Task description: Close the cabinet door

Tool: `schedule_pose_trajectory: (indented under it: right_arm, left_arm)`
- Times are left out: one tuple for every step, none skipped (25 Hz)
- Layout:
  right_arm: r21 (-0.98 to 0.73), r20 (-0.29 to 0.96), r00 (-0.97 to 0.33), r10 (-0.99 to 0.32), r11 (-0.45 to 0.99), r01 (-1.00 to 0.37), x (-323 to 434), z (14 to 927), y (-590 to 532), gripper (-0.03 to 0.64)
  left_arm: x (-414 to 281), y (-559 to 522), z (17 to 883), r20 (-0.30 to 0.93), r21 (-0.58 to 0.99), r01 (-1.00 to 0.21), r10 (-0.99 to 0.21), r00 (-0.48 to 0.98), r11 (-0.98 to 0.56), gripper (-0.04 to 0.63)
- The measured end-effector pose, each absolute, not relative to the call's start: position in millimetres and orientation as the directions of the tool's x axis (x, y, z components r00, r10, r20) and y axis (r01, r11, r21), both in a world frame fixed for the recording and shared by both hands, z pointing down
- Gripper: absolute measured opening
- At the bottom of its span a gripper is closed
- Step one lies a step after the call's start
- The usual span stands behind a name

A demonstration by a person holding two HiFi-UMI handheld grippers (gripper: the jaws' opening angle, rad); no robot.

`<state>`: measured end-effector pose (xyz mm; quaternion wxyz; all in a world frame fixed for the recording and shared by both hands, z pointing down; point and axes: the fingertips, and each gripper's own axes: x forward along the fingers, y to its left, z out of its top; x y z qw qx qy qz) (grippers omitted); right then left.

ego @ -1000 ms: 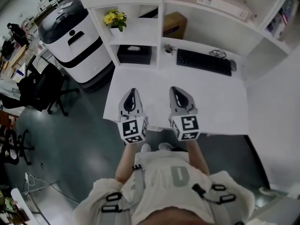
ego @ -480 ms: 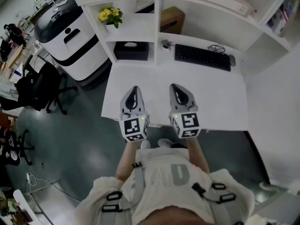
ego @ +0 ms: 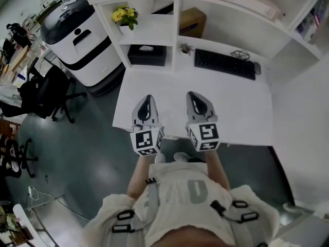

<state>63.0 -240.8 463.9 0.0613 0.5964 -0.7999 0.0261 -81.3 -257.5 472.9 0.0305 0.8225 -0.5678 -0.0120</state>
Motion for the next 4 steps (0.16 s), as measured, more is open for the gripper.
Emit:
schedule_pose_trajectory:
  right_arm:
    - [0.032,0.135,-0.282,-0.950,0.289,-0.957,61.5,464.1,-240.7,0.003]
    - [0.030,0.141,-0.285,-0.948,0.292,-0.956,59.2,463.5,-240.4,0.003]
    - [0.028,0.146,-0.289,-0.946,0.296,-0.955,56.6,462.5,-240.2,0.003]
    - [0.026,0.151,-0.292,-0.944,0.299,-0.954,54.1,461.4,-240.0,0.003]
  left_arm:
    - [-83.0,-257.3,471.8,0.012,0.060,-0.935,-0.936,0.351,-0.349,0.005]
    - [-84.5,-257.2,470.7,0.008,0.053,-0.937,-0.938,0.347,-0.346,0.005]
    - [-86.0,-257.2,469.5,0.004,0.046,-0.938,-0.939,0.343,-0.342,0.005]
    - [-87.5,-257.1,468.4,-0.001,0.038,-0.940,-0.941,0.339,-0.339,0.005]
